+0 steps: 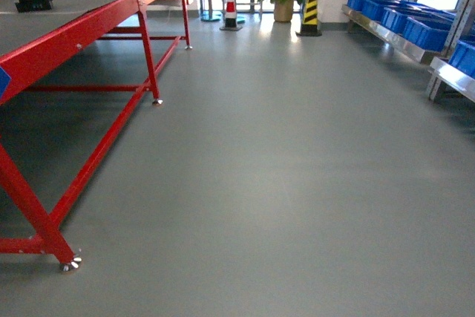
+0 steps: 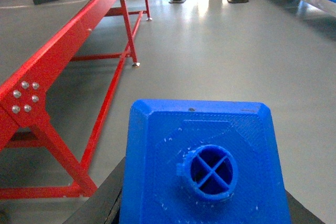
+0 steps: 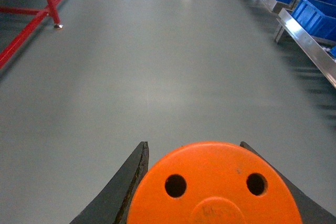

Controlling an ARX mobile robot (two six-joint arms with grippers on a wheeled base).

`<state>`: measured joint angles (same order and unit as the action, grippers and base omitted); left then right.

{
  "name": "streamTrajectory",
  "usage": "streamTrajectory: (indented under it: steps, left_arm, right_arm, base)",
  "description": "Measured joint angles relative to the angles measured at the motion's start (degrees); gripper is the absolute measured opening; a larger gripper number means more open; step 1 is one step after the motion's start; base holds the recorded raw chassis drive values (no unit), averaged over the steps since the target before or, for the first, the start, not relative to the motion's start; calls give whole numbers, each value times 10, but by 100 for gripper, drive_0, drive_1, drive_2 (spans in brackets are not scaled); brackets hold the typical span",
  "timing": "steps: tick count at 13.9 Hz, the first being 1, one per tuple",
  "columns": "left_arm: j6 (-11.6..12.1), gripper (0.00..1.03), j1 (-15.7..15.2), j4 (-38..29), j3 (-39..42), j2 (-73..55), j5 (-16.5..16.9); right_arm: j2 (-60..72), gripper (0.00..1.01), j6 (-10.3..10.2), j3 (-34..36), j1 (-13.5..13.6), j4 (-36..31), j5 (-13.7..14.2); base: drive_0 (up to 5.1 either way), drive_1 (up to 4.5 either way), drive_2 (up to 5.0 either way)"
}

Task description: Sort blue parts and orange caps into right shelf containers

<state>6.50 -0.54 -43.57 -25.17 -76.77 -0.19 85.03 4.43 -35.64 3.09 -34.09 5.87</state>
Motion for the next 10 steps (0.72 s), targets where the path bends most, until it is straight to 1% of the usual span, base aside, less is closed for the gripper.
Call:
streamTrajectory:
  steps: [10]
  left_arm:
    - [0,44,0,2,0,-2,1]
  right_arm:
    - [0,43,0,0,-1,3,0]
  base:
    - [490,-332,-141]
